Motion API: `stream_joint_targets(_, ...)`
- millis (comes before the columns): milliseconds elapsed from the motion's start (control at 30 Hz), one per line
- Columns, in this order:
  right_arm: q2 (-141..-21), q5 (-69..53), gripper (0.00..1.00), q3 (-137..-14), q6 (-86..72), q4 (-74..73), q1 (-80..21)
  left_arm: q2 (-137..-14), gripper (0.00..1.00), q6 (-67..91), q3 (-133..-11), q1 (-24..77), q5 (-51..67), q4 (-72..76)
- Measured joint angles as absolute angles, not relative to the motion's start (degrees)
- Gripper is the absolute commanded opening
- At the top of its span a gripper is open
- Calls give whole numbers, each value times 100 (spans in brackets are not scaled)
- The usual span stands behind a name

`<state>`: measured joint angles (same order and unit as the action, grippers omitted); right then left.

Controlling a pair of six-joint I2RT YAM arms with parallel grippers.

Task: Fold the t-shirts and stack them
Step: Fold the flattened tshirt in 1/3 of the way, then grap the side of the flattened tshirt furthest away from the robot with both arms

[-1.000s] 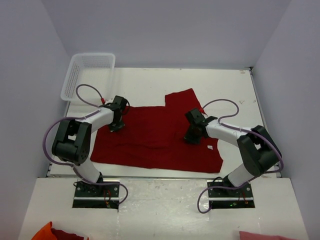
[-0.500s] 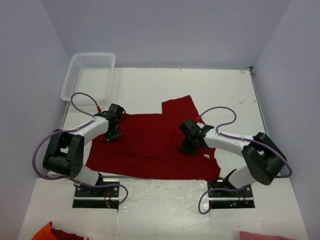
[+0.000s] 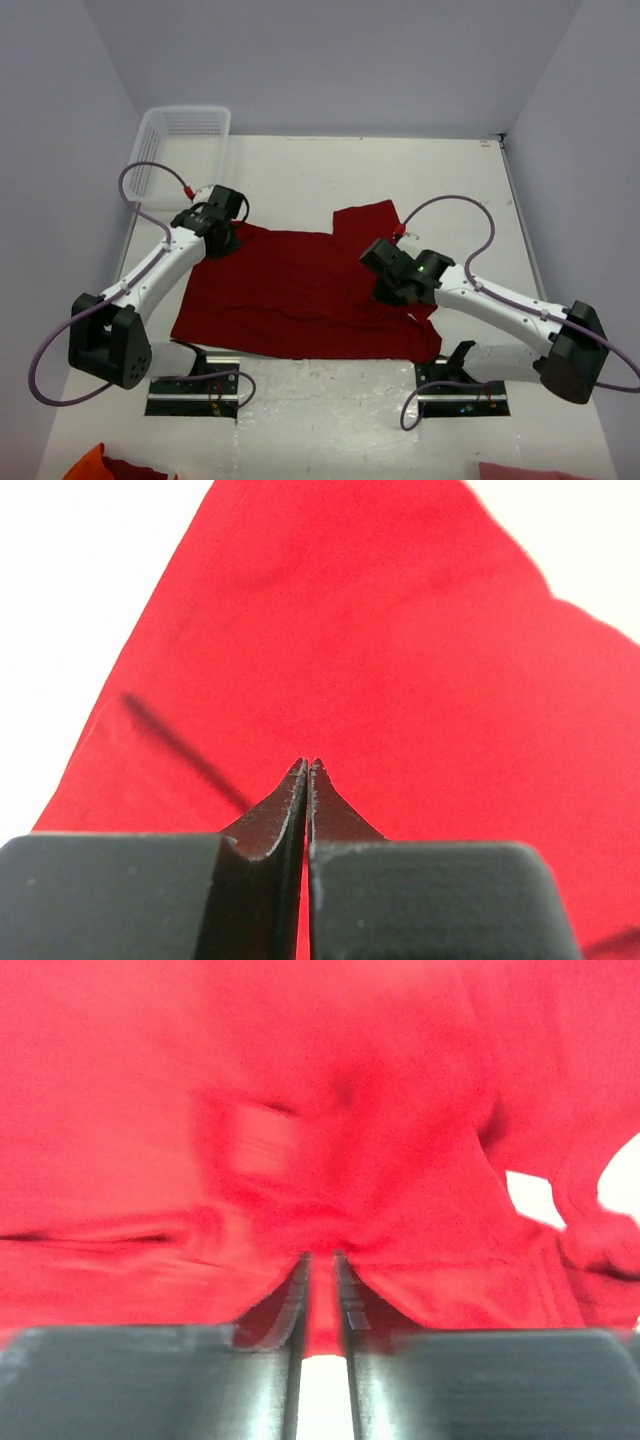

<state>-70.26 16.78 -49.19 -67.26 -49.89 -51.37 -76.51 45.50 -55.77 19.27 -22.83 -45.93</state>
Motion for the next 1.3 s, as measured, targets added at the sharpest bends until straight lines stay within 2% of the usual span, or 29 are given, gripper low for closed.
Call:
stream_joint_targets(33,-6976,1837,39,-5157,-6613,-5037,-5135,-7651,0,4547,-5747,1942,-2285,-4613)
stream_joint_targets(67,-6956,2034,49,-5439,-6427,-5083,-5127,-7651,0,4541,-5922,1962,-2290,-4600)
stream_joint_targets(100,-6965,2241,53,-5684,-6202,-5094,-5083,-7660,0,4534,-6088,1970,-2294,-4591)
stream_joint_targets(167,-7070,2606,53,-6101,-5575,-4978,-4932,-7719,0,4510,-6353,1981,-2316,-4560)
stream_joint_targets(267,-7762,2705,47,-6967,-4641,-5006,-4093,-8060,0,4425,-6796,1990,-2362,-4547)
stream_joint_targets(367,-8827,2421,41,-7931,-3850,-4906,-3044,-8567,0,4331,-7205,1992,-2386,-4532)
stream_joint_targets(400,-9179,2331,33,-8195,-3590,-4814,-2738,-8702,0,4296,-7299,1992,-2388,-4534)
stream_joint_targets(467,-9762,2086,30,-8646,-3162,-4794,-2294,-8993,0,4228,-7485,1992,-2386,-4523)
stream_joint_targets(567,-10744,1597,28,-9673,-2633,-4969,-1815,-9223,0,4174,-7583,1992,-2366,-4493)
stream_joint_targets(700,-11876,882,14,-10975,-2104,-4984,-1365,-9260,0,4084,-7583,2008,-2296,-4421)
stream_joint_targets(733,-12084,742,15,-11172,-2018,-4991,-1282,-9260,0,4077,-7583,2014,-2287,-4392)
stream_joint_targets(767,-12304,580,28,-11371,-1957,-5009,-1186,-9266,0,4058,-7583,2032,-2274,-4353)
stream_joint_targets(833,-12691,281,36,-11642,-1846,-5019,-1039,-9279,0,3981,-7583,2073,-2263,-4289)
stream_joint_targets(867,-12862,145,45,-11723,-1789,-5017,-974,-9286,0,3953,-7583,2091,-2250,-4259)
stream_joint_targets(933,-13115,-67,52,-11747,-1710,-5035,-880,-9301,0,3898,-7583,2126,-2196,-4187)
stream_joint_targets(1000,-13334,-276,47,-11754,-1629,-5081,-823,-9303,0,3826,-7577,2150,-2108,-4080)
stream_joint_targets(1300,-13592,-1044,50,-12031,-1538,-5448,-790,-9301,0,3671,-7572,2211,-1643,-3712)
